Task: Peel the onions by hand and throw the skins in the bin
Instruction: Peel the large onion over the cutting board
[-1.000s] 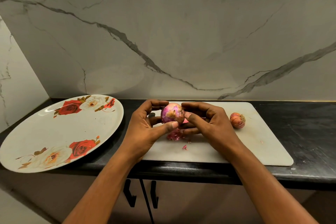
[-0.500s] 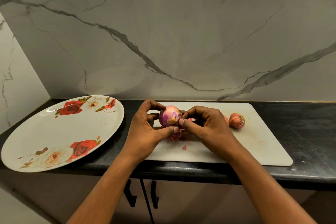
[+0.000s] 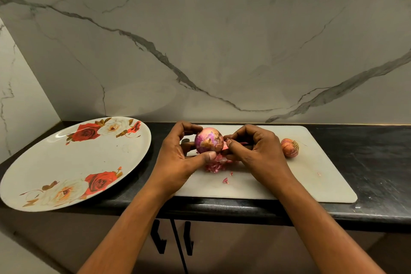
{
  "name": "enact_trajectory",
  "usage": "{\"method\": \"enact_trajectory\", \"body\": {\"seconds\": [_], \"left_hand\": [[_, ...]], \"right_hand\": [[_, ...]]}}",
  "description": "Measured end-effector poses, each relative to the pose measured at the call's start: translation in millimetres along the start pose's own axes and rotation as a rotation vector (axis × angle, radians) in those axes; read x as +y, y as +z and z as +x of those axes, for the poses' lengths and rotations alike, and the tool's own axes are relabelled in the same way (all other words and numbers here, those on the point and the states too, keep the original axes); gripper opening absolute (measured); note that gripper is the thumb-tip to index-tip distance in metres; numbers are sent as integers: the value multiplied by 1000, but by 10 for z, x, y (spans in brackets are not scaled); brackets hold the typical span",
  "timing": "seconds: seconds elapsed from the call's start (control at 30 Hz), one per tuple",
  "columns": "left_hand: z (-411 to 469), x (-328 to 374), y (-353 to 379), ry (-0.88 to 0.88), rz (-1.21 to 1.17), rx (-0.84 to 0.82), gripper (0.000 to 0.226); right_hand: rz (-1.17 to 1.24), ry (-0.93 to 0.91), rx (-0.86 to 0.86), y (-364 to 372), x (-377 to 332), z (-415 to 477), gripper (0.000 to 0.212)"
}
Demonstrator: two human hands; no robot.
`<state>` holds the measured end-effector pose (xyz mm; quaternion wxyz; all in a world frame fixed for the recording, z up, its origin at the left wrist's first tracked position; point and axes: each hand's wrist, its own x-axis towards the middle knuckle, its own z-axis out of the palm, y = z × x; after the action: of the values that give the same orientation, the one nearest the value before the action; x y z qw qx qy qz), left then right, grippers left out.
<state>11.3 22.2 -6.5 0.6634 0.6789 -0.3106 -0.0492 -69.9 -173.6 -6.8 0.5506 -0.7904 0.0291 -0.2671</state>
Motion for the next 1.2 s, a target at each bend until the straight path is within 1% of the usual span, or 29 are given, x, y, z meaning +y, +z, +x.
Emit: {"method": "enact_trajectory", "body": {"seconds": [0.13,0.17,0.3,0.33,0.43,0.47,0.7,0.83,1.03,1.2], "left_hand": [[9,-14,-21,3,-57,-14,57],[8,-16,-25,4,-75,-23,57],[5,-23,-15,18,-98,-66,59],[7,-30,-16,17,-96,-80,60],[10,-55,-29,15,-65,-129,64],[12,-60,-35,15,-48,-141,65],[15,-45,-31,17,51,-192,67],[18,-38,-31,25,32,-188,65],[3,-5,-40,21,-60,-164,64],[10,-19,-50,19,-29,-178,64]], "right_hand": [[17,9,21,6,-19,8,26],[30,19,26,11,-36,2,27],[122,44,-23,28,-104,-47,18],[136,57,-40,29,-107,-57,21],[111,101,-93,19,-113,-61,43],[102,103,-111,15,-117,-62,45],[188,123,-146,-6,-115,-47,40],[248,139,-175,-30,-96,-38,39],[176,86,-150,-28,-54,-21,41],[283,129,-157,-29,-92,-34,34]]}}
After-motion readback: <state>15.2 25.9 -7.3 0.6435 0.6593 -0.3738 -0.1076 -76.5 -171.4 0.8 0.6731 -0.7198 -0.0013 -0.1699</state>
